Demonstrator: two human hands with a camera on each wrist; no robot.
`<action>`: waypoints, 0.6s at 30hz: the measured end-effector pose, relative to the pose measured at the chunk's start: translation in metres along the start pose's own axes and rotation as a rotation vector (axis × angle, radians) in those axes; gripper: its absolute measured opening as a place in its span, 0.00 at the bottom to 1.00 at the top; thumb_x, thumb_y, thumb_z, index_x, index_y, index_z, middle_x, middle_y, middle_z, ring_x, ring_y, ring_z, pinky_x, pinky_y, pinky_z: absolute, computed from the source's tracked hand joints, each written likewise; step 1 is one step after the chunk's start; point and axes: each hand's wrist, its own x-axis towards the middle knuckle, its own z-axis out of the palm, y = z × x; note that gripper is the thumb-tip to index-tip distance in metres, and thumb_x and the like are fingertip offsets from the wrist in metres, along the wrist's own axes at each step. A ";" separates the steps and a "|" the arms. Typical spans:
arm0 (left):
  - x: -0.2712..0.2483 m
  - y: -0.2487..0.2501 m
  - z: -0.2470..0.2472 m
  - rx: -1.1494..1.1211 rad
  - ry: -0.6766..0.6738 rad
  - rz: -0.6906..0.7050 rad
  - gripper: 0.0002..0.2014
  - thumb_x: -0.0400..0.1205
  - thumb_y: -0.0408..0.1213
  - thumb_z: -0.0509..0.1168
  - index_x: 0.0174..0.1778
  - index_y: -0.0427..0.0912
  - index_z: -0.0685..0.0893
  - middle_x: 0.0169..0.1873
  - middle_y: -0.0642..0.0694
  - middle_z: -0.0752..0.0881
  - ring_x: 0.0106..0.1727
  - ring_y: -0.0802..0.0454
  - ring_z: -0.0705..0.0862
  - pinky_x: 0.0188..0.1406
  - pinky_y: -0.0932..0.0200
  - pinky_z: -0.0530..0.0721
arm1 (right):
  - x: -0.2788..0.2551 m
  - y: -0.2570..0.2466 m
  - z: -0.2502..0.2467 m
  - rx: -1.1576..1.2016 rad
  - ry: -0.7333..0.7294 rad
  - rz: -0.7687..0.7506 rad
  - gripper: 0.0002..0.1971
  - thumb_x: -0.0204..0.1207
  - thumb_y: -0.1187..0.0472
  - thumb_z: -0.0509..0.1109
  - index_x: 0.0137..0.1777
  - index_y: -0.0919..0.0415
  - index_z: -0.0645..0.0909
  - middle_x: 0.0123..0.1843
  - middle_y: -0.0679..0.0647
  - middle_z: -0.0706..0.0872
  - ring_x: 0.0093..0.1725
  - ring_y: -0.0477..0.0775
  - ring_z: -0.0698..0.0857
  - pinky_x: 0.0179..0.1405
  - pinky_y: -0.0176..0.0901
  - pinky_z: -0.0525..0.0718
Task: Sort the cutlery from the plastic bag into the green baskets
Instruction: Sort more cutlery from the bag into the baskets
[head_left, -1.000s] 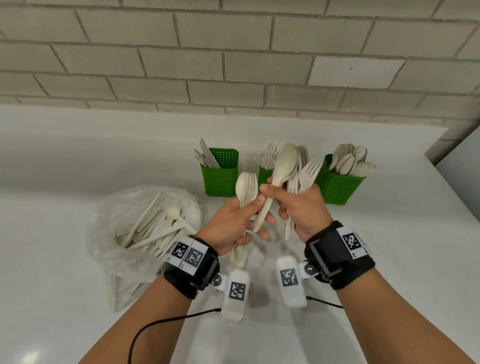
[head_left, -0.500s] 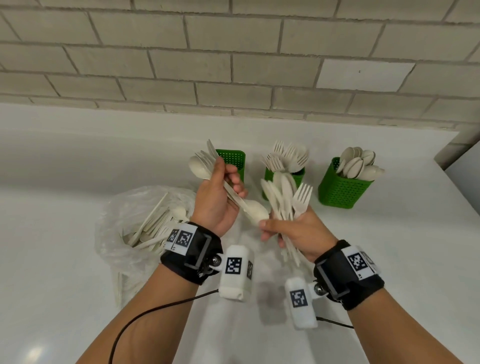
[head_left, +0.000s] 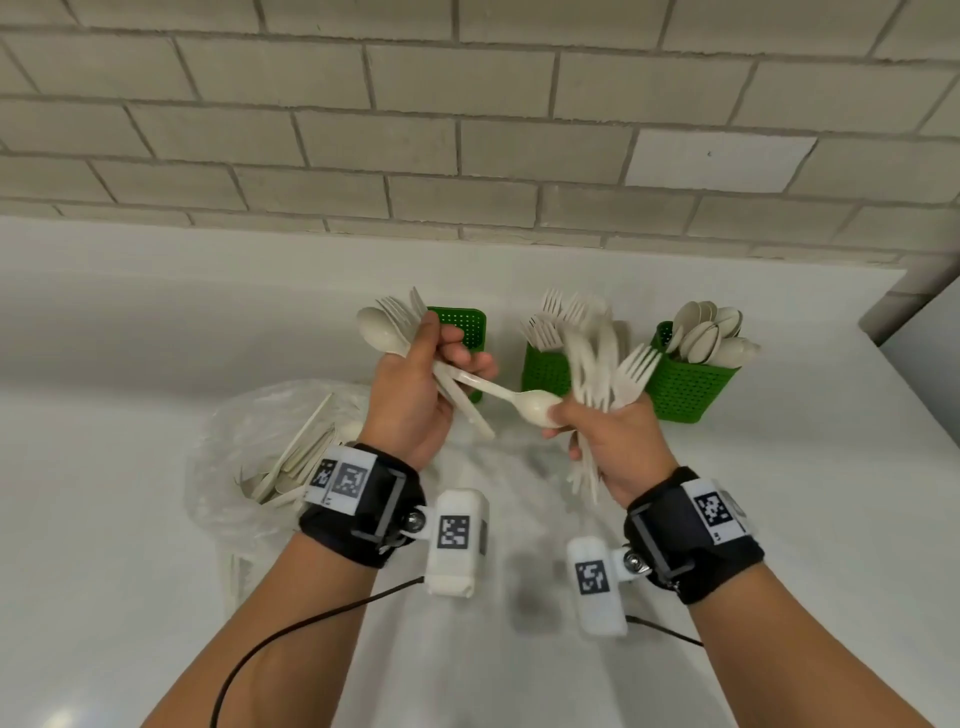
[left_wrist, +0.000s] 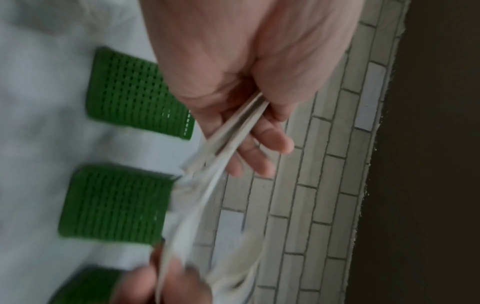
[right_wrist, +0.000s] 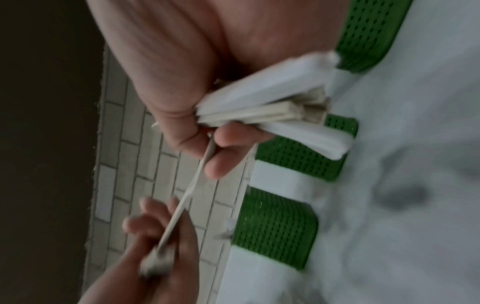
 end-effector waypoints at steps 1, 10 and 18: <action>0.002 0.002 -0.008 0.100 -0.009 0.014 0.16 0.90 0.41 0.56 0.43 0.36 0.83 0.27 0.45 0.87 0.34 0.46 0.90 0.39 0.51 0.90 | 0.004 -0.002 -0.006 0.033 0.076 0.005 0.10 0.71 0.78 0.71 0.42 0.63 0.82 0.32 0.55 0.86 0.26 0.50 0.86 0.17 0.37 0.72; -0.008 -0.036 -0.022 0.771 -0.367 -0.156 0.15 0.91 0.35 0.54 0.57 0.35 0.86 0.38 0.43 0.92 0.31 0.50 0.87 0.32 0.56 0.85 | 0.012 -0.014 -0.011 -0.143 -0.006 -0.086 0.12 0.70 0.77 0.70 0.39 0.59 0.84 0.26 0.53 0.81 0.22 0.50 0.74 0.19 0.38 0.72; -0.016 -0.015 -0.020 0.584 -0.619 -0.464 0.22 0.84 0.47 0.57 0.59 0.34 0.86 0.54 0.33 0.90 0.44 0.43 0.90 0.40 0.55 0.89 | 0.015 -0.026 -0.029 -0.341 -0.195 -0.113 0.12 0.69 0.76 0.71 0.40 0.57 0.87 0.24 0.54 0.78 0.23 0.52 0.72 0.22 0.42 0.71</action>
